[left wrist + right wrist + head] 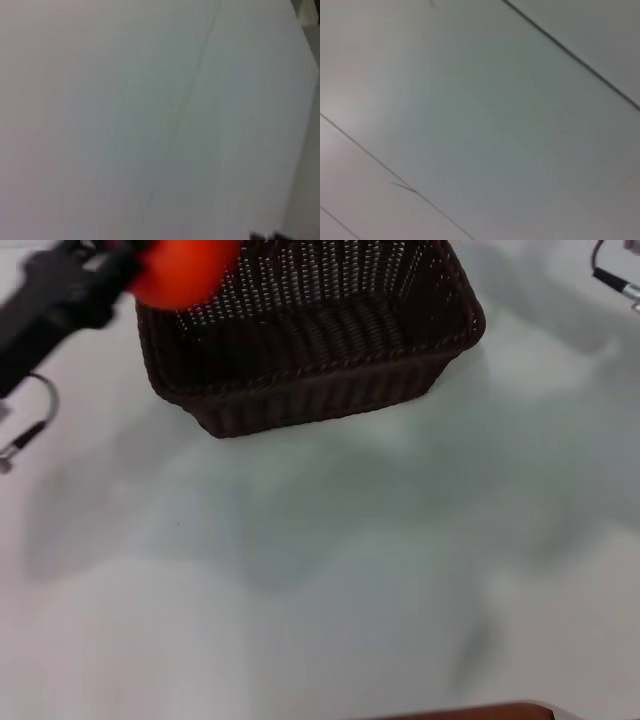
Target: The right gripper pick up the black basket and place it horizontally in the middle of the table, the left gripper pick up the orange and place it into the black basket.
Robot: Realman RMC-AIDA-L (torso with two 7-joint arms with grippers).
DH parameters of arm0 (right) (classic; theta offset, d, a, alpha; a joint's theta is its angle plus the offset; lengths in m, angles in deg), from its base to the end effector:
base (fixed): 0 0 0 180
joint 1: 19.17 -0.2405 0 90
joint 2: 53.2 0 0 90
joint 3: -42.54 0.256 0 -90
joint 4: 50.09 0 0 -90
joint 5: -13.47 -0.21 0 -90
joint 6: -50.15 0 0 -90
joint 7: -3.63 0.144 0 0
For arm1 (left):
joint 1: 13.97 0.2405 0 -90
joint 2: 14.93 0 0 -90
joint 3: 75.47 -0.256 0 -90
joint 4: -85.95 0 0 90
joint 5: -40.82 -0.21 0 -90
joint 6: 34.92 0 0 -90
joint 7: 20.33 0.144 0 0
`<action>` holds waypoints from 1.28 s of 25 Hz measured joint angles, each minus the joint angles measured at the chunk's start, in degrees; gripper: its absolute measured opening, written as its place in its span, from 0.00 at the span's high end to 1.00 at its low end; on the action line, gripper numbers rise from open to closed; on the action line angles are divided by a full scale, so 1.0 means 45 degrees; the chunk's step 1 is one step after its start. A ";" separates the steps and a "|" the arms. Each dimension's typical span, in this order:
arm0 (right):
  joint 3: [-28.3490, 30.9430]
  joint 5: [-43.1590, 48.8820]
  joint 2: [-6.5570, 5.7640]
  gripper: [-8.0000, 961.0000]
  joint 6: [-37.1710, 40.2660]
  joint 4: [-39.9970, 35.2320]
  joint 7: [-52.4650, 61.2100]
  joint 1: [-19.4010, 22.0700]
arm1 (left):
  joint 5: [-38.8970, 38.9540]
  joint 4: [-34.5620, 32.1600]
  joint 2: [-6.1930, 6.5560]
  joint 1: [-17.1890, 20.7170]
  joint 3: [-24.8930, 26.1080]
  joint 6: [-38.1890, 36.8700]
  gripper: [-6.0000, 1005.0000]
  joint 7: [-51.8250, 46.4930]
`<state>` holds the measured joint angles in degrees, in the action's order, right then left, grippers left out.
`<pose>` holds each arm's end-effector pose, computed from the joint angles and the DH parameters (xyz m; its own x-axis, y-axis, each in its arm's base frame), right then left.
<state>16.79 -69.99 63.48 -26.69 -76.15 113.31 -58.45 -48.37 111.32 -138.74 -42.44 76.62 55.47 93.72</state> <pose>0.2358 0.4068 0.0447 -0.0679 0.5376 0.8405 0.8499 0.4724 -0.2335 -0.2498 0.3289 0.0046 0.4085 0.1090 0.9062 0.6336 -0.7485 -0.1956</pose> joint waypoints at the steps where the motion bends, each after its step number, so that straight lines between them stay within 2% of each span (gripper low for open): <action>1: -0.0004 -0.0070 0.0092 0.18 -0.0018 0.0001 -0.0085 -0.0005 | 0.0006 -0.0073 -0.0002 -0.0154 -0.0369 -0.0367 0.74 -0.0166; 5: -0.0014 -0.0194 0.0285 0.19 -0.0178 0.0008 -0.0301 -0.0007 | 0.0168 -0.0138 -0.0045 -0.0286 -0.1209 -0.1148 0.62 -0.0371; 11: 0.0066 -0.0295 0.0391 0.19 -0.0333 0.0031 -0.0501 0.0017 | 0.1044 -0.0207 -0.0063 0.0193 -0.1197 -0.0840 0.44 -0.0299; 16: 0.0042 -0.1029 0.0533 0.19 -0.0543 0.0062 -0.1138 0.0124 | 0.2901 -0.0212 -0.0060 0.1167 -0.1198 0.0229 0.27 0.0208; 21: 0.0106 -0.2965 0.0574 0.19 -0.0984 0.0487 -0.3171 0.0709 | 0.5544 -0.0477 -0.0052 0.2551 -0.0863 0.1966 0.13 0.2069; 22: 0.0123 -0.4189 0.0604 0.19 -0.1283 0.0837 -0.4838 0.1048 | 0.6056 -0.0666 -0.0054 0.2818 -0.0726 0.2300 0.10 0.2466; 23: 0.0123 -0.4189 0.0604 0.19 -0.1283 0.0837 -0.4838 0.1048 | 0.6616 -0.0894 -0.0056 0.3063 -0.0514 0.2597 0.07 0.2835; 24: 0.0127 -0.4891 0.0632 0.19 -0.1512 0.1113 -0.5952 0.1236 | 0.7003 -0.1085 -0.0057 0.3253 -0.0298 0.2786 0.07 0.3057; 26: 0.0137 -0.6277 0.0664 0.19 -0.2040 0.1839 -0.8573 0.1559 | 0.7705 -0.1530 -0.0060 0.3590 0.0298 0.3035 0.07 0.3357; 27: 0.0140 -0.7306 0.0668 0.19 -0.2497 0.2535 -1.0927 0.1754 | 0.7970 -0.1737 -0.0061 0.3737 0.0629 0.3112 0.07 0.3454; 28: 0.0140 -0.7306 0.0668 0.19 -0.2497 0.2535 -1.0927 0.1754 | 0.8068 -0.1841 -0.0062 0.3819 0.0828 0.3139 0.07 0.3501; 31: 0.0204 -0.7967 0.0697 0.19 -0.2876 0.3276 -1.4559 0.1899 | 0.8252 -0.2110 -0.0063 0.4146 0.1450 0.3186 0.07 0.3722; 32: 0.0441 -0.8016 0.0723 0.19 -0.2937 0.3680 -1.6621 0.1896 | 0.8260 -0.2169 -0.0064 0.4409 0.1567 0.3170 0.07 0.3945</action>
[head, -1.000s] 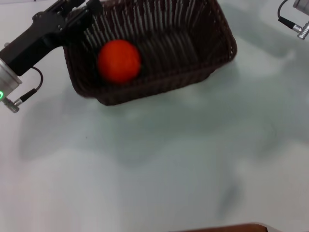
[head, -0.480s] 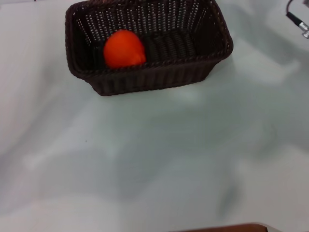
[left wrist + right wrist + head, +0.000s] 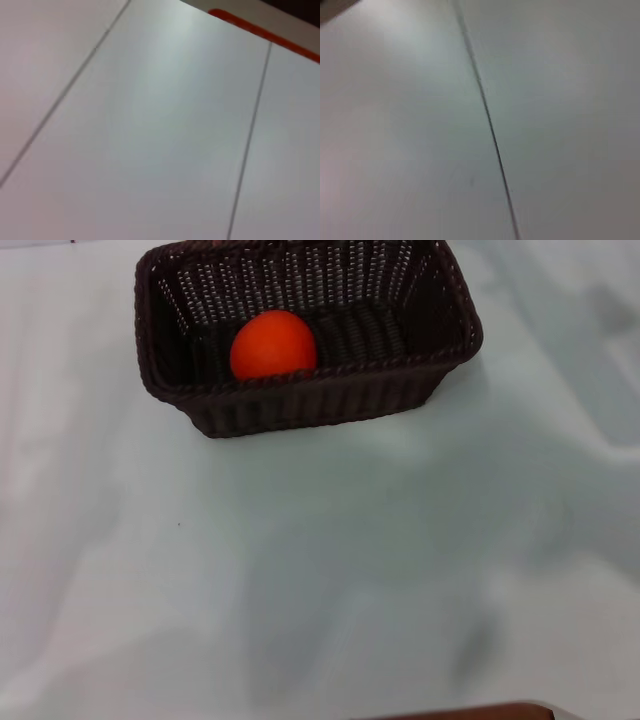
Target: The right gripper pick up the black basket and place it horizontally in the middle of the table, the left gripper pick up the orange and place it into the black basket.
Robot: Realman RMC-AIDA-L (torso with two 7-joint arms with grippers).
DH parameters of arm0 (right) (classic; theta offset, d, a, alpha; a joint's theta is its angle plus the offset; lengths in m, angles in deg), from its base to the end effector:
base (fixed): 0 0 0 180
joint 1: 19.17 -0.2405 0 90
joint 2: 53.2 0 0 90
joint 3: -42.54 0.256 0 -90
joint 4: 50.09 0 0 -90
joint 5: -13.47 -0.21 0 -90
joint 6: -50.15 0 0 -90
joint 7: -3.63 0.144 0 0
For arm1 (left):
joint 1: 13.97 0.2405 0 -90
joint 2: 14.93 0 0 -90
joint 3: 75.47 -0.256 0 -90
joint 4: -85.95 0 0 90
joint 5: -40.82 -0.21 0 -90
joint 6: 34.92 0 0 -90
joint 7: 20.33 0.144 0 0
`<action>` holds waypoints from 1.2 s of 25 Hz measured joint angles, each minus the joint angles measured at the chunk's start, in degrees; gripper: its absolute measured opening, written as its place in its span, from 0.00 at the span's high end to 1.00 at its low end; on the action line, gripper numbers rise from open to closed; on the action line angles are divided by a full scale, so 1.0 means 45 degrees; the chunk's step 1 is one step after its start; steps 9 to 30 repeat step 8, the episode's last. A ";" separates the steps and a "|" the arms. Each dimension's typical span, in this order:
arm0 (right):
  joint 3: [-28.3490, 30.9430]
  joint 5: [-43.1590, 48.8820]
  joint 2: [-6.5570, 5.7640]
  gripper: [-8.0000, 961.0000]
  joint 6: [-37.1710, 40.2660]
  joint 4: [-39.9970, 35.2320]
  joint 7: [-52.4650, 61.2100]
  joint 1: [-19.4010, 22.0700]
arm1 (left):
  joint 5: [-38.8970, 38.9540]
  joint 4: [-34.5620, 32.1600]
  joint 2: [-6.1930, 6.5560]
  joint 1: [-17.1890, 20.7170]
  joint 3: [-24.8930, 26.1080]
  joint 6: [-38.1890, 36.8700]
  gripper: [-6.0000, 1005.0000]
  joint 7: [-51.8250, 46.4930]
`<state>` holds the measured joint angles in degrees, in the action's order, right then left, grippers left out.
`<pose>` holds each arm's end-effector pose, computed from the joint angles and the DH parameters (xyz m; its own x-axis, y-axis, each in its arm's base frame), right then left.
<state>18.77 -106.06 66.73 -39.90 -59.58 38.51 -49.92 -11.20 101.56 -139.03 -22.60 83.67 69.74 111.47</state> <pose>0.2753 0.3463 0.0545 -0.4165 -0.3820 0.8250 0.7400 0.3847 0.5517 -0.3505 0.2035 0.0838 0.2794 -0.4964 0.8219 0.8928 -0.1808 -0.4127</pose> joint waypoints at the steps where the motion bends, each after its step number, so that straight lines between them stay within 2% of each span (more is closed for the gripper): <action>1: 0.0000 0.0000 0.0000 0.19 0.0000 0.0000 0.0000 0.0000 | 0.0000 0.0000 0.0000 0.0000 0.0000 0.0000 0.07 0.0000; 4: 0.0564 -0.0009 0.0011 0.19 -0.0037 0.0590 -0.1926 -0.0061 | 0.0006 -0.0019 0.0000 0.0228 0.0005 -0.0007 0.07 0.0256; 7: 0.1048 -0.0017 0.0010 0.19 -0.0018 0.0925 -0.2520 -0.0074 | 0.0007 -0.0102 0.0000 0.0361 0.0011 0.0025 0.07 0.0415; 30: 0.1241 -0.0021 0.0009 0.19 0.0019 0.0974 -0.2586 -0.0066 | 0.0007 -0.0120 0.0000 0.0375 0.0011 0.0036 0.07 0.0436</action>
